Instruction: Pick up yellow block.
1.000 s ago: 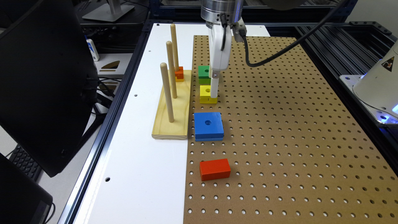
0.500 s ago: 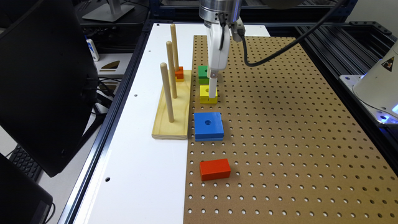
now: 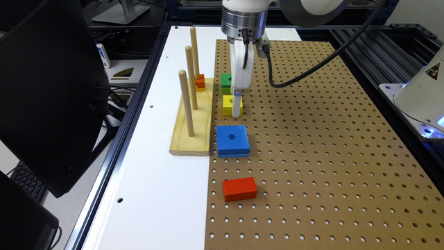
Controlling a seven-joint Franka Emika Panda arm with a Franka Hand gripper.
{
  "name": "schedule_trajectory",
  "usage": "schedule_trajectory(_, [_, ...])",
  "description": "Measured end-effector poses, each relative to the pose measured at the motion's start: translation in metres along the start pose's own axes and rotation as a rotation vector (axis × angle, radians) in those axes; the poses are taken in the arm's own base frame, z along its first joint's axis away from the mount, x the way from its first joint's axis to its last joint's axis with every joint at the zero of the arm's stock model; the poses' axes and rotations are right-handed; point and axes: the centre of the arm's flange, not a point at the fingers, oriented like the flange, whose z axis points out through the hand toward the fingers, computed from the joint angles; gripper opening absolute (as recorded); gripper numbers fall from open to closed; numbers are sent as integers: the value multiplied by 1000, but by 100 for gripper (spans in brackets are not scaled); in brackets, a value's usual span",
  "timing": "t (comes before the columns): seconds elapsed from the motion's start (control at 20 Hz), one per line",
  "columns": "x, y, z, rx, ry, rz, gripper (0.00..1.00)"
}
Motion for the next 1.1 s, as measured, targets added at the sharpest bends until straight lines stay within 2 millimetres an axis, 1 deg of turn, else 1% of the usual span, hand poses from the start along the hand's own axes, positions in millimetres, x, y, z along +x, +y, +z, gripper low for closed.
schedule_trajectory(0.8, [1, -4, -2, 7, 5, -3, 100])
schedule_trajectory(0.9, [1, -4, 3, 2, 0, -3, 100])
schedule_trajectory(1.05, [2, -4, 21, 3, -3, -1, 100])
schedule_trajectory(1.1, [3, -6, 20, 6, 1, -1, 100])
